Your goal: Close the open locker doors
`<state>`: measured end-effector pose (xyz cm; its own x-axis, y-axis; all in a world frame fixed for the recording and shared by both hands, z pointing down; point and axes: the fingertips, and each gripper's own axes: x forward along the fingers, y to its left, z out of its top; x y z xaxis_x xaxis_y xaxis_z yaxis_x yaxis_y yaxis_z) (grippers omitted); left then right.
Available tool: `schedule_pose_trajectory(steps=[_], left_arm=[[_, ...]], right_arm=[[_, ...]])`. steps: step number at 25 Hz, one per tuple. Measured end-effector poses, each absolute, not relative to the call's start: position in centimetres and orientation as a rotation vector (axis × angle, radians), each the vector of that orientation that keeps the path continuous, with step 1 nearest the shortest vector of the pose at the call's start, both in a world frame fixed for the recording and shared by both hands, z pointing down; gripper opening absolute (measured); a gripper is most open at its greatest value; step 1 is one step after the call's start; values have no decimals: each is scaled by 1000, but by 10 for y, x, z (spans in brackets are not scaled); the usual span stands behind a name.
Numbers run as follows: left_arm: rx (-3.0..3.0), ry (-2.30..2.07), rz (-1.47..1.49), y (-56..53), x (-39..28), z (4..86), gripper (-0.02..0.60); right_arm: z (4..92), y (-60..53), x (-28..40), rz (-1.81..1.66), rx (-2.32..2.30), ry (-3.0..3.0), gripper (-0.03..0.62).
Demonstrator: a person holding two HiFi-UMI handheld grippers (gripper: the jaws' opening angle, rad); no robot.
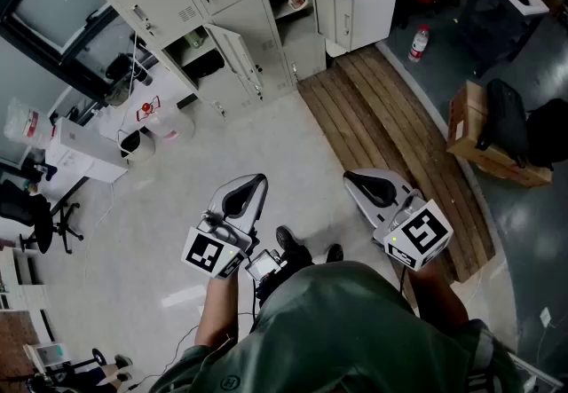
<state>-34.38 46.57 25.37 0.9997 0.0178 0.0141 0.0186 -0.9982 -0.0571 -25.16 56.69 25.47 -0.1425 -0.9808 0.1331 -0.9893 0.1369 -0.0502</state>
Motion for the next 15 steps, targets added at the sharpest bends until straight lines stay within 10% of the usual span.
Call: schedule_pose_trajectory(steps=[15], left_arm=[[-3129, -26, -15, 415, -348, 268, 2]], right_arm=[[266, 516, -255, 247, 2014, -2305, 6]])
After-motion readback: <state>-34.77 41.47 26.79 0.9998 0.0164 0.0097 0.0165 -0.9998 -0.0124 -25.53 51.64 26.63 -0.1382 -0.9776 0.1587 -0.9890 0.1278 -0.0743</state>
